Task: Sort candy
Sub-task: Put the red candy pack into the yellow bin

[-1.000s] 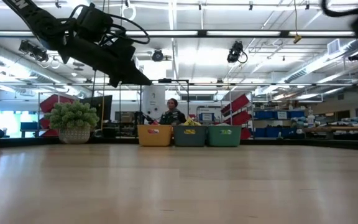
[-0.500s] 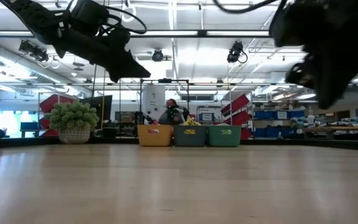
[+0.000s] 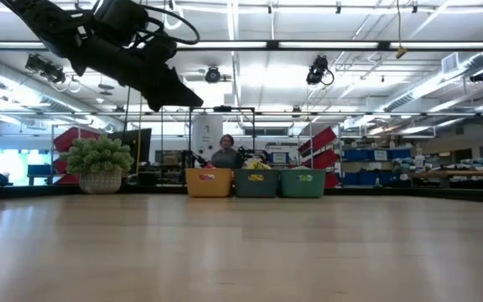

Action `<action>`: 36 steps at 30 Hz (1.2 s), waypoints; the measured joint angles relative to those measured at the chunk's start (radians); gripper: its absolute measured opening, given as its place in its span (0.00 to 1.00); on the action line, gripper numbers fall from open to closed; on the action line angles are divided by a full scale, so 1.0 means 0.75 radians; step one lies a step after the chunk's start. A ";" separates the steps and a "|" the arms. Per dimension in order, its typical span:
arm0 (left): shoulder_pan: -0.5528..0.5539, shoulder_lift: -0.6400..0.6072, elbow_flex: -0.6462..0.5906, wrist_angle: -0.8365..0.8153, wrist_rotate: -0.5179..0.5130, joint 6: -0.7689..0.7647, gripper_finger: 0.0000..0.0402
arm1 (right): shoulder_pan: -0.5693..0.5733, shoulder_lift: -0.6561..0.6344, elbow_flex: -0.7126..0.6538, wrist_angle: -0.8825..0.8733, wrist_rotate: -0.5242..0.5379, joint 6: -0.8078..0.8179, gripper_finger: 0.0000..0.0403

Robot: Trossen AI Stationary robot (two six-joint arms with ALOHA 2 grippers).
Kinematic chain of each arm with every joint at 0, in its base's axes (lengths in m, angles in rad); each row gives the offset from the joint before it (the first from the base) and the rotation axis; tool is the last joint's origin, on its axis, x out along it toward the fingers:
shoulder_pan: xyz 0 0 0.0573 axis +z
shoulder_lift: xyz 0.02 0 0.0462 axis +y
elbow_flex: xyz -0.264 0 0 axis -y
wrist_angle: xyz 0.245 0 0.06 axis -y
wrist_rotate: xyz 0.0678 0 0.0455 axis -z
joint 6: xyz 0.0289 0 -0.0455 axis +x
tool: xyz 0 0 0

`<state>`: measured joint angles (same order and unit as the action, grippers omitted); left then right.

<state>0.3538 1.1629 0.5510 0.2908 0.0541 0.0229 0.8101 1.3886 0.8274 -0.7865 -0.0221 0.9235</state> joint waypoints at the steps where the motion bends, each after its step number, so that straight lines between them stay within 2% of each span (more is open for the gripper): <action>1: -0.003 0.000 0.000 -0.008 0.000 0.000 0.00 | 0.032 0.000 -0.010 0.004 0.000 0.040 0.51; 6: -0.021 0.000 0.000 -0.050 -0.040 0.002 0.00 | 0.129 0.000 -0.079 0.099 0.001 0.165 0.58; 11: -0.040 0.000 0.000 -0.052 -0.079 0.003 0.00 | 0.137 0.000 -0.185 0.300 0.003 0.211 0.56; 16: -0.060 0.001 0.000 -0.052 -0.079 0.003 0.00 | 0.124 0.000 -0.240 0.369 0.005 0.201 0.44; 27: -0.118 0.001 0.000 -0.054 -0.116 0.004 0.00 | 0.085 0.000 -0.350 0.563 0.018 0.162 0.03; 36: -0.127 0.001 0.000 -0.054 -0.122 0.000 0.00 | -0.054 0.000 -0.339 0.561 0.145 0.107 0.01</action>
<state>0.2584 1.1637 0.5510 0.2501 -0.0376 0.0233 0.7699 1.3888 0.5728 -0.3660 0.0867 1.0041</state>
